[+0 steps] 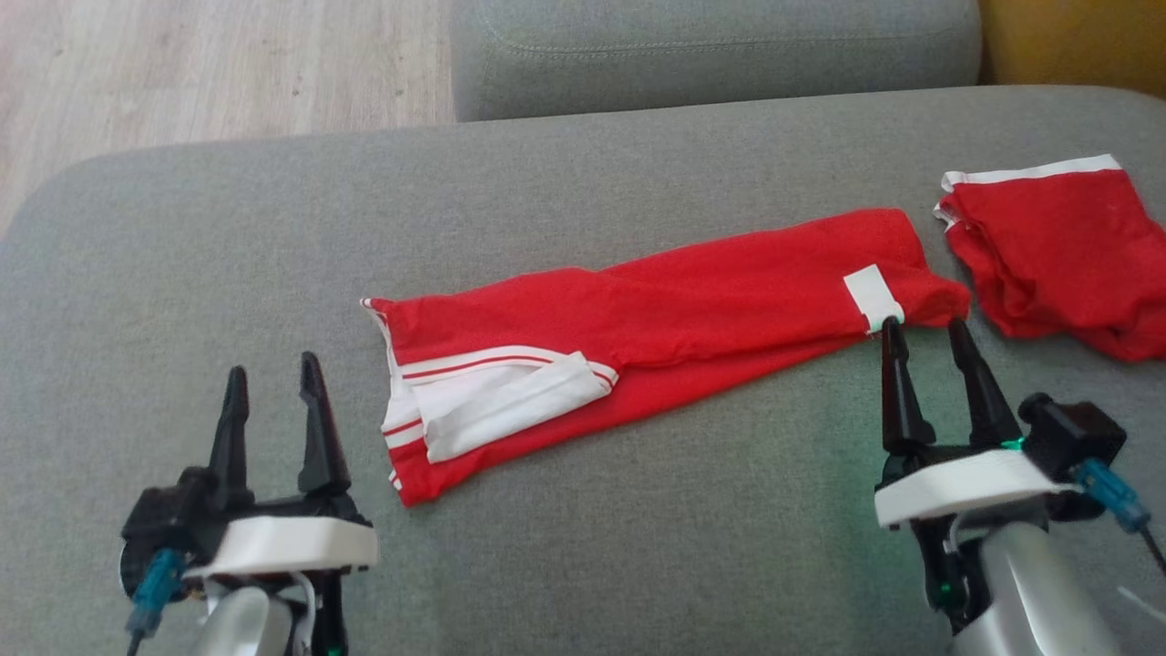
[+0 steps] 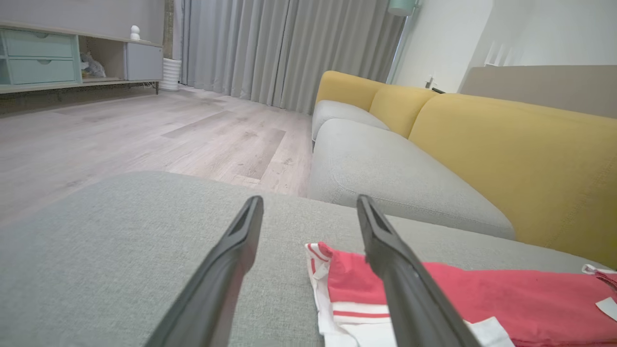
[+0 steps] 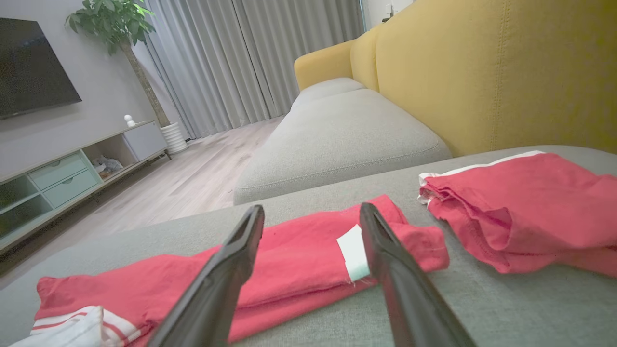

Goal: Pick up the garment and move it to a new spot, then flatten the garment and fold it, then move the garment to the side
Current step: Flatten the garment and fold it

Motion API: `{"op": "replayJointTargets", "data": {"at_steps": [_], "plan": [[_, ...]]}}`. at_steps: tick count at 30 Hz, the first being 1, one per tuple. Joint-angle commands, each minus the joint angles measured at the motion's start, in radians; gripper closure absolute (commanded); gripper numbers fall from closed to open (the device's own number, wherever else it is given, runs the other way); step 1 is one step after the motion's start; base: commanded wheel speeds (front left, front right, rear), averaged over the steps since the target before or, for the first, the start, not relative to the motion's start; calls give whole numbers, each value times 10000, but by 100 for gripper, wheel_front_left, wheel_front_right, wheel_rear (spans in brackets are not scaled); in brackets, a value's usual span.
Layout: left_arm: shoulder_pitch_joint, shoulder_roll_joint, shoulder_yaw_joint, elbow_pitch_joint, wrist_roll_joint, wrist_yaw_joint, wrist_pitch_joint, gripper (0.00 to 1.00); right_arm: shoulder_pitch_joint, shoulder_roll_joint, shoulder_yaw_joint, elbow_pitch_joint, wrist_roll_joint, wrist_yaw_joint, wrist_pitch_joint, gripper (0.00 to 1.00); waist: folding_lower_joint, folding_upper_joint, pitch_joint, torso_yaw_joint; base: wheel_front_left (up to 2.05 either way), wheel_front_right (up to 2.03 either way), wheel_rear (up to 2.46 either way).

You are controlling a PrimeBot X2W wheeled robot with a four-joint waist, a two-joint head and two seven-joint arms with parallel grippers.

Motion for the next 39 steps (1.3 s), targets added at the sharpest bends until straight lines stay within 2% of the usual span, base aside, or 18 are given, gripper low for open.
{"op": "replayJointTargets", "data": {"at_steps": [1, 3, 4, 8, 17, 24, 32, 33, 34, 39], "plan": [[-413, -60, 657, -262, 200, -227, -64, 0, -271, 81, 307, -432, 29, -7, -63, 0, 1, -1, 86, 40, 0, 0, 0], [-498, -225, 815, -155, 482, -530, -64, 0, -288, 83, 304, -466, 50, -7, -64, 0, 1, -1, 214, 94, 0, 0, 0], [-498, -225, 815, -155, 482, -530, -64, 0, -288, 83, 304, -466, 50, -7, -64, 0, 1, -1, 214, 94, 0, 0, 0], [-837, -441, 1035, 92, 1007, -978, -64, 0, -648, 85, -67, -292, -327, -7, -64, 0, 1, -1, 525, 217, 0, 0, 0], [-1495, -871, 1397, 566, 1543, -1657, -64, 0, -2529, 86, -2407, 1276, -1736, -7, 906, 0, 1, -1, 1448, 575, 0, 0, 0], [-1816, -1025, 1581, 720, 1836, -1953, -64, 0, -3683, 86, -3869, 3173, -2892, -7, 1545, 0, 1, -1, 1821, 781, 0, 0, 0], [-2085, -1091, 1780, 888, 2041, -2114, -64, 0, -4560, 87, -4264, 5202, -3490, -7, 1943, 0, 1, -1, 1986, 774, 0, 0, 0], [-2108, -1096, 1805, 902, 2064, -2125, -64, 0, -4647, 87, -4176, 5397, -3475, -7, 1921, 82, 1, -1, 1983, 761, 0, 0, 0], [-2130, -1100, 1807, 909, 2103, -2144, -64, 0, -4710, 87, -4107, 5533, -3487, -7, 1839, 100, 1, -1, 1974, 748, 0, 0, 0], [-2199, -1110, 1757, 1007, 2314, -2262, -64, 0, -4806, 63, -4194, 5622, -4007, -7, 1424, 100, 1, -1, 1790, 613, 0, 0, 0]]}}
